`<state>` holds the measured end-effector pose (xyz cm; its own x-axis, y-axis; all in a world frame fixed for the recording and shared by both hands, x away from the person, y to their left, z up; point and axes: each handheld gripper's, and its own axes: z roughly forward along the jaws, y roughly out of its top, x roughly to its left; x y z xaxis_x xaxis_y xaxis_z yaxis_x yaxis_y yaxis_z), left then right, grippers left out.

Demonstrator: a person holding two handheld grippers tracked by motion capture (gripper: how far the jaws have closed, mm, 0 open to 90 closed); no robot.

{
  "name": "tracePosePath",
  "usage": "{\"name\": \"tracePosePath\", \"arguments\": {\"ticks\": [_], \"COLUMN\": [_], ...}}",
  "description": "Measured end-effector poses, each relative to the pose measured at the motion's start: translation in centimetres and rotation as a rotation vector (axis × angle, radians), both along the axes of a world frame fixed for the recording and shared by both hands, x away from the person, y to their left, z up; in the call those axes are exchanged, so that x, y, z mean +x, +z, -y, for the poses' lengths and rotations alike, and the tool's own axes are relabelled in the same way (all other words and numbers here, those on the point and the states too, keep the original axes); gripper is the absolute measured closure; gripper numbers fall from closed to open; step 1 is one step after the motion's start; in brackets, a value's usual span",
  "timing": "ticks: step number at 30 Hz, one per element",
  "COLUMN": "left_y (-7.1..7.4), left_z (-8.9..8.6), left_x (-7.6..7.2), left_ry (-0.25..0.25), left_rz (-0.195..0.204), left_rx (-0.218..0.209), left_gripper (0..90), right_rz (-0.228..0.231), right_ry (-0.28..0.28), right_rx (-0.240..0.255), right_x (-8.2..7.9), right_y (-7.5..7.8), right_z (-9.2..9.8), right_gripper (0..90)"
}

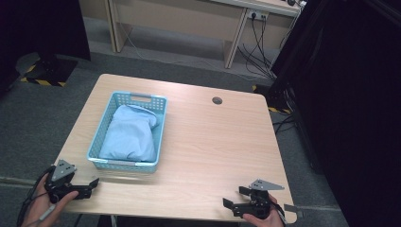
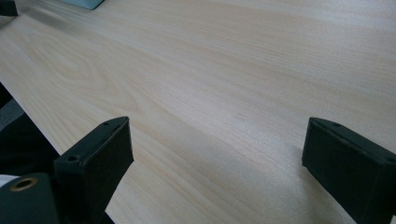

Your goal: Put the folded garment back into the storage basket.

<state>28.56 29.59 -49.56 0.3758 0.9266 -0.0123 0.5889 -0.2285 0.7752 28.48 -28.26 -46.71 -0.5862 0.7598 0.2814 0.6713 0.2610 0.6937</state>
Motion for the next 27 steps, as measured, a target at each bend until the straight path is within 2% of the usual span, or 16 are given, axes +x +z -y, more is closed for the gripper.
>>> {"name": "tracePosePath", "arguments": {"ticks": [6,27], "left_y": [0.0,0.0], "left_z": [0.0,0.0], "left_x": [0.0,0.0], "left_ry": [0.0,0.0], "left_rz": [0.0,0.0], "left_rx": [0.0,0.0], "left_gripper": [0.0,0.0], "right_rz": [-0.002,0.034], "right_ry": [-0.006,-0.021], "right_rx": [0.008,0.019], "right_x": [-0.4,-1.2], "right_y": [0.0,0.8], "right_z": [0.1,0.9], "right_gripper": [9.2,9.2]}}
